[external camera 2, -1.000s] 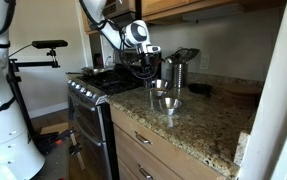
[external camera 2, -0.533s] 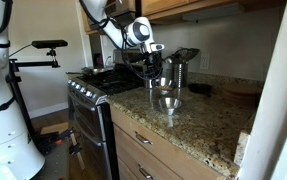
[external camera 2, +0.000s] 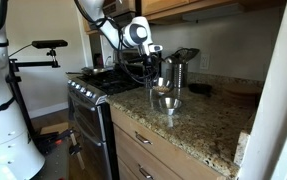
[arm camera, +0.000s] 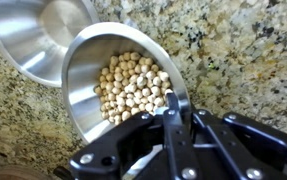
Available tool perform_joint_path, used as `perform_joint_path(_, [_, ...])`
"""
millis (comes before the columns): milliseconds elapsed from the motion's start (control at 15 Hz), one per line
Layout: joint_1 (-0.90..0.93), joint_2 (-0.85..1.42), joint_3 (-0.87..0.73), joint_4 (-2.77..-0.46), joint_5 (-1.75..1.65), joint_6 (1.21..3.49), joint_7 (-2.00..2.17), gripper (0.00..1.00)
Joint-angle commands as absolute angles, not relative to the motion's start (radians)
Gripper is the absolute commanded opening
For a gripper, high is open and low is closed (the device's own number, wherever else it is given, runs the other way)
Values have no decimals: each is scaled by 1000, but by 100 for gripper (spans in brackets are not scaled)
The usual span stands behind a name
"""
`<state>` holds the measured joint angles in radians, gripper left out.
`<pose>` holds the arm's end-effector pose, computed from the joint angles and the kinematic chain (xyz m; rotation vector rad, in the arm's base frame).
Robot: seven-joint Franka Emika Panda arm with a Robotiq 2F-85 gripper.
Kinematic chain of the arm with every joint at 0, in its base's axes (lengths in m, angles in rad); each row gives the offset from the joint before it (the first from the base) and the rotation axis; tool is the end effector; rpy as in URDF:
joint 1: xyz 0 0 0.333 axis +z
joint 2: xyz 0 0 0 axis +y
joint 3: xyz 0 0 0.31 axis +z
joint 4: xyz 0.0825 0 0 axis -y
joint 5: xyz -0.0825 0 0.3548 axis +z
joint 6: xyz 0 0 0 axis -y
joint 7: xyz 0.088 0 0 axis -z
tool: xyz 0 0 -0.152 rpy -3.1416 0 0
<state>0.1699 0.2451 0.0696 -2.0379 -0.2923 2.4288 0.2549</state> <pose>0.5734 0.1295 0.3079 2.9668 0.2812 0.2824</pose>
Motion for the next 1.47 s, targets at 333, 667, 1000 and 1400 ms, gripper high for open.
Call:
perform_joint_path(333, [142, 73, 70, -2222, -244, 2520, 214, 7])
perform_joint_path(667, [120, 53, 74, -2253, -178, 2585, 138, 7])
perform_joint_path(1000, [100, 65, 76, -2254, -88, 2626, 27, 7])
perform_joint_path(1400, [74, 62, 79, -2262, 33, 2660, -106, 7])
